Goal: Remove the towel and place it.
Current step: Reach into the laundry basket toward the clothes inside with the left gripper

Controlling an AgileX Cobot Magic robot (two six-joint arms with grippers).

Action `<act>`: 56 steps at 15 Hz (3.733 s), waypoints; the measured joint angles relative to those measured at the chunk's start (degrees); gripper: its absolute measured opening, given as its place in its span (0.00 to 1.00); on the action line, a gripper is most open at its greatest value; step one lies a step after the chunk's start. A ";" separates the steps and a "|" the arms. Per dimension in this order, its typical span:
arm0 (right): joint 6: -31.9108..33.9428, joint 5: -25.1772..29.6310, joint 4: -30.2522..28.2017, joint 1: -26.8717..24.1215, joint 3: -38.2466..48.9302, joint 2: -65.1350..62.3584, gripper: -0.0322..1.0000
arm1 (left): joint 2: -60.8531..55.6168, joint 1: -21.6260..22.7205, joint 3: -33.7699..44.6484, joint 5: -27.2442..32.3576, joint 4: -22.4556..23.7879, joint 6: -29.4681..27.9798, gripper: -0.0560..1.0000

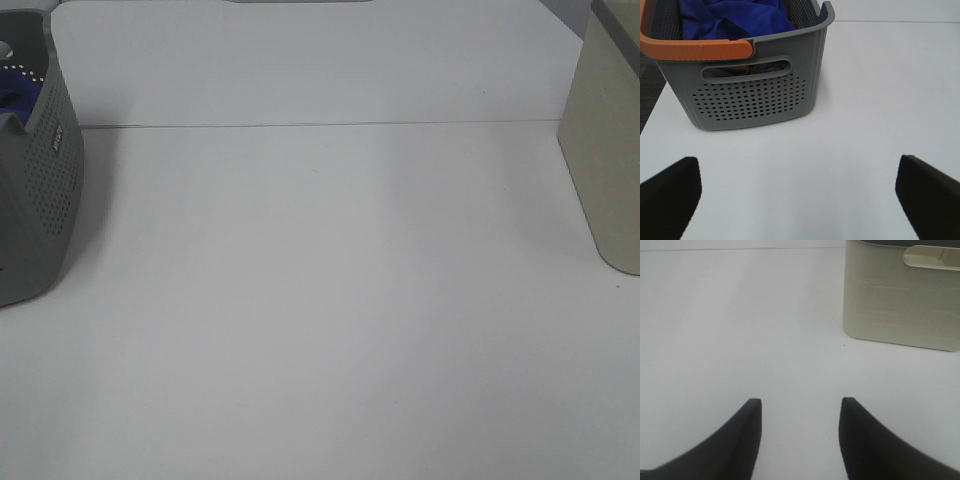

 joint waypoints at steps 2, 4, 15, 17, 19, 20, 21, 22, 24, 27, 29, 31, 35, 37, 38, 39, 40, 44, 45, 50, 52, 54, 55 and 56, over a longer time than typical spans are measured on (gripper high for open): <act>0.00 0.00 0.00 0.00 0.00 0.00 0.51 | 0.00 0.00 0.00 0.00 0.00 0.00 0.99; 0.00 0.00 0.00 0.00 0.00 0.00 0.51 | 0.00 0.00 0.00 0.00 0.00 0.00 0.99; 0.00 0.00 0.00 0.00 0.00 0.00 0.51 | 0.00 0.00 0.00 0.00 0.00 0.00 0.99; 0.00 0.00 0.00 0.00 0.00 0.00 0.51 | 0.00 0.00 0.00 0.00 0.00 0.00 0.99; 0.00 0.00 0.00 0.00 0.00 0.00 0.51 | 0.00 0.00 0.00 0.00 0.00 0.00 0.99; 0.00 0.00 0.00 0.00 0.00 0.00 0.51 | 0.00 0.00 0.00 0.00 0.00 0.00 0.99; 0.00 0.00 0.00 0.00 0.00 0.00 0.51 | 0.00 0.00 0.00 0.00 0.00 0.00 0.99; 0.00 0.00 0.00 0.00 0.00 0.00 0.51 | 0.00 0.00 0.00 0.00 0.00 0.00 0.99; 0.00 0.00 0.00 0.00 0.00 0.00 0.51 | 0.00 0.00 0.00 0.00 0.00 0.00 0.99; 0.00 0.00 0.00 0.00 0.00 0.00 0.51 | 0.00 0.00 0.00 0.00 0.00 0.00 0.99; 0.00 0.00 0.00 0.00 0.00 0.00 0.51 | 0.00 0.00 0.00 0.00 0.00 0.00 0.99; 0.00 0.00 0.00 0.00 0.00 0.00 0.51 | 0.00 0.00 0.00 0.00 -0.23 0.00 0.99; 0.00 0.00 0.00 0.00 0.00 0.00 0.51 | 0.00 0.00 0.00 0.00 -0.40 0.00 0.99; 0.00 0.00 0.00 0.00 0.00 0.00 0.51 | 0.00 0.00 0.00 0.00 -0.40 0.00 0.99; 0.00 0.00 0.00 0.00 0.00 0.00 0.51 | 0.00 0.00 0.00 0.00 -0.40 0.00 0.99; 0.00 0.00 0.00 0.00 0.00 0.00 0.51 | 0.00 0.00 0.00 0.00 -0.40 0.00 0.99; 0.00 0.00 0.00 0.00 0.00 0.00 0.51 | 0.00 0.00 0.00 0.00 -0.40 0.00 0.99; 0.00 0.00 0.00 0.00 0.00 0.00 0.51 | 3.04 0.00 -0.92 1.78 -0.40 0.29 0.99; 0.00 0.00 0.00 0.00 0.00 0.00 0.51 | 5.90 0.00 -2.92 3.95 -0.40 1.95 0.99; 0.00 0.00 0.00 0.00 0.00 0.00 0.51 | 26.30 0.00 -19.60 9.97 1.89 20.74 0.99; 0.00 0.00 0.00 0.00 0.00 0.00 0.51 | 33.63 0.00 -26.87 10.26 2.92 24.64 0.99; 0.00 0.00 0.00 0.00 0.00 0.00 0.51 | 39.13 0.00 -32.72 10.31 2.98 27.50 0.99; 0.00 0.00 0.00 0.00 0.00 0.00 0.51 | 42.91 0.00 -36.33 10.31 3.04 29.45 0.99; 0.00 0.00 0.00 0.00 0.00 0.00 0.51 | 47.44 0.00 -40.16 10.31 3.04 31.80 0.99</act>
